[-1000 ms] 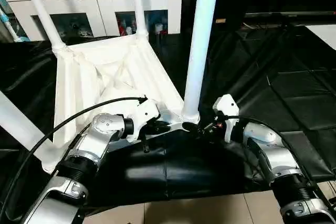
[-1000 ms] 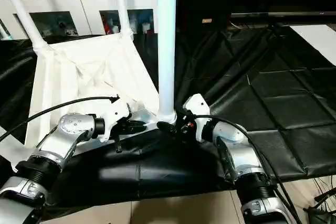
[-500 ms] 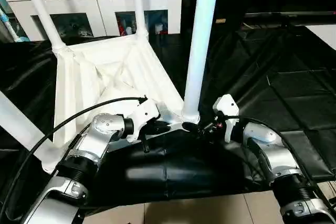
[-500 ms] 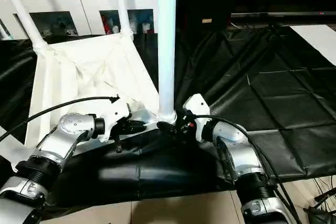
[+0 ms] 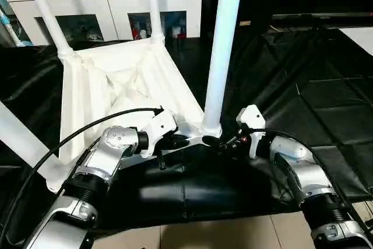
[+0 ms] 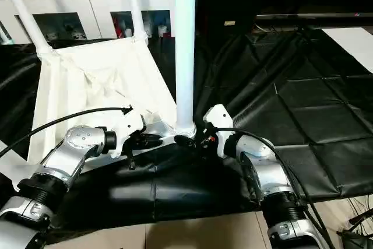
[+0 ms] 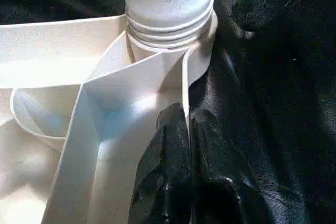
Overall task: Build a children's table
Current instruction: Rotate leg to tighten
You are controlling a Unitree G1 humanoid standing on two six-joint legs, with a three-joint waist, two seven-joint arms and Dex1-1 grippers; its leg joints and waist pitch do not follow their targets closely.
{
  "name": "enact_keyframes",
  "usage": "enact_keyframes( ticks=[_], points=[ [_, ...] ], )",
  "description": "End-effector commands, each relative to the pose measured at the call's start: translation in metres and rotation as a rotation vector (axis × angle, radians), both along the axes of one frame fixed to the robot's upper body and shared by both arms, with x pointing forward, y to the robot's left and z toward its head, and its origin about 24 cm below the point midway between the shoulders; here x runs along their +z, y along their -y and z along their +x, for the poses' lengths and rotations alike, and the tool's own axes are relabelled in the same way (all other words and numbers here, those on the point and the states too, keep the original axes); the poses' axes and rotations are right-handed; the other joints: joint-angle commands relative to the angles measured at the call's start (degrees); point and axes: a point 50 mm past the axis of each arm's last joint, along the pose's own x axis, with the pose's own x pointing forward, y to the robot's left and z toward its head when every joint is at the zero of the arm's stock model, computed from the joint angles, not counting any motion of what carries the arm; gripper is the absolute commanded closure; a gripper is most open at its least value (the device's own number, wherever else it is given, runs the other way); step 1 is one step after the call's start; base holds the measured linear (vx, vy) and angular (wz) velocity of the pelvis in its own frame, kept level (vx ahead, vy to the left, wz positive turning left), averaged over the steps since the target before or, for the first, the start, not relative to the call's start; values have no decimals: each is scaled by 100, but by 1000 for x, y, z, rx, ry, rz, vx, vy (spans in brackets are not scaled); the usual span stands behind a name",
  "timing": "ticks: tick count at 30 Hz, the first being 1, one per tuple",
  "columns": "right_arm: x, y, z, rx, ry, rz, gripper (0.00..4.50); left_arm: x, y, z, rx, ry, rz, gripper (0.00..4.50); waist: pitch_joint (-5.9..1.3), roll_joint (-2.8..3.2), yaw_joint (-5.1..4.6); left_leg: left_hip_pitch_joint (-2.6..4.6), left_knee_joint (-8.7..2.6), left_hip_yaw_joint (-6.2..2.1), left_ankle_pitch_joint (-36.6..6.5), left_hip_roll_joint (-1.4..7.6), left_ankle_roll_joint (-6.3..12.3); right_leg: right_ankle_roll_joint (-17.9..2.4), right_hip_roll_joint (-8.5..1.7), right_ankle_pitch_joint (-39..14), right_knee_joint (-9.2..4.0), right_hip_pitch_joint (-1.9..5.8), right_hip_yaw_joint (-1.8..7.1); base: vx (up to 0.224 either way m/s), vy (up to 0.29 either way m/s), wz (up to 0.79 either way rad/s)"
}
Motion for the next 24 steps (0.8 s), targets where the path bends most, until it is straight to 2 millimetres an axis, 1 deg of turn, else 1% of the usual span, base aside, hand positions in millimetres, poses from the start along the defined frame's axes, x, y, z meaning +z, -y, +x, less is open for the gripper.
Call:
enact_keyframes(
  ticks=[1,16,24],
  points=[
    [-7,-9,-5,51,-32,-14,64,-20,0,-10,-8,-78,31,450,-334,-83,44,22,-317,-103,-902,242,608,-1529,-283,-404,-307,294,170,0,0,0],
    [-7,-9,-5,51,-32,-14,64,-20,0,-10,-8,-78,31,450,-335,-77,42,29,-322,-105,-937,247,580,-1528,-280,-427,-309,287,171,0,0,0],
    [-7,-9,-5,51,-32,-14,64,-20,0,-10,-8,-78,31,450,-334,-81,43,21,-319,-105,-900,244,605,-1530,-282,-392,-305,291,169,0,0,0]
  ],
)
